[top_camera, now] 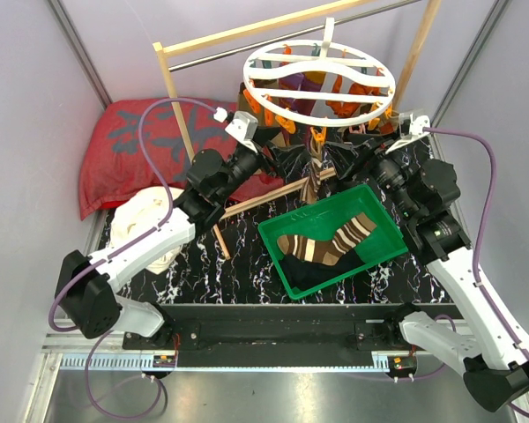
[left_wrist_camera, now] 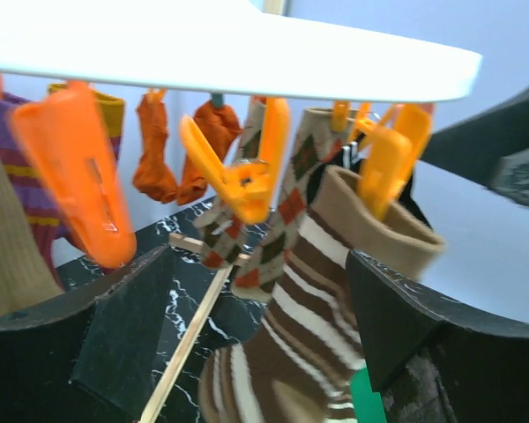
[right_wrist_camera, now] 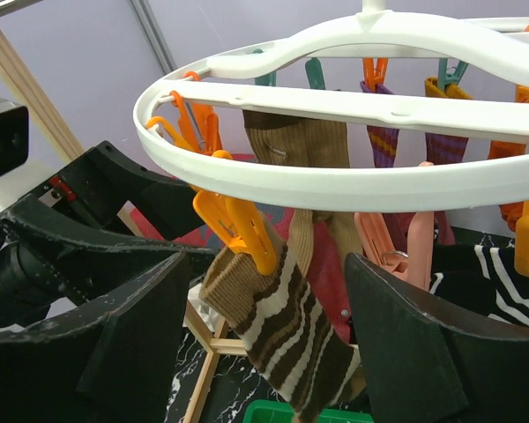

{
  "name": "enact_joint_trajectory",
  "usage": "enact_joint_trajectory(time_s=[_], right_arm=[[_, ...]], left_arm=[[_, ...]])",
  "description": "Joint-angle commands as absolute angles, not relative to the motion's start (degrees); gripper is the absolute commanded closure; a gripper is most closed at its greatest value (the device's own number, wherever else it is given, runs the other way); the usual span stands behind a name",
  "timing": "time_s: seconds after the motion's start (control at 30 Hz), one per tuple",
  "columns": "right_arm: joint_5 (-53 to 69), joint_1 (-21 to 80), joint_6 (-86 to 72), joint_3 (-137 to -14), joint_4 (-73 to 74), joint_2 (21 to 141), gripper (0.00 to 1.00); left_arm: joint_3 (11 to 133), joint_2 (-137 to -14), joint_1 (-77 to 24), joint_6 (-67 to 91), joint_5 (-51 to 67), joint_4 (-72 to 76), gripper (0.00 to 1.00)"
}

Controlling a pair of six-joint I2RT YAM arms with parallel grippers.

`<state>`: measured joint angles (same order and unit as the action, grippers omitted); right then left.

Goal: Clip the socks to the hanger
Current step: Open the clamp at the hanger.

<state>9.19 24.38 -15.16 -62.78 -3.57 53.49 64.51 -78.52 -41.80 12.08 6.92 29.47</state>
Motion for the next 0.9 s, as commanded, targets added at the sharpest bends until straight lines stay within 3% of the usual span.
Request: enact_joint_trajectory(time_s=[0.0, 0.27, 0.4, 0.43, 0.6, 0.7, 0.87], right_arm=[[10.37, 24.7, -14.24, -64.07, -3.69, 52.12, 0.21], [11.6, 24.7, -14.15, -64.42, -2.73, 51.68, 0.21], [12.39, 24.7, -14.24, -65.04, -1.67, 51.15, 0.21], [12.65, 24.78, -14.24, -65.47, -1.5, 51.15, 0.21], [15.38, 24.78, -15.99, -67.58, -0.35, 51.07, 0.21], [16.61, 24.7, -17.48, -69.17, 1.39, 51.24, 0.22], [20.03, 24.78, -20.38, -72.86, 3.25, 52.91, 0.23]], left_arm=[[68.11, -78.84, -40.87, 12.13, 6.5, 33.75, 0.19], [71.27, -80.86, -40.34, 10.37, 9.32, 34.37, 0.25], [72.86, -82.0, -40.25, 10.11, 9.66, 33.22, 0.42], [72.69, -81.91, -40.34, 10.28, 9.93, 33.22, 0.51], [71.54, -80.86, -40.69, 10.64, 10.28, 32.96, 0.76], [71.28, -80.51, -42.35, 8.71, 9.32, 31.91, 0.84], [72.15, -80.59, -46.22, 4.31, 4.15, 29.89, 0.88]])
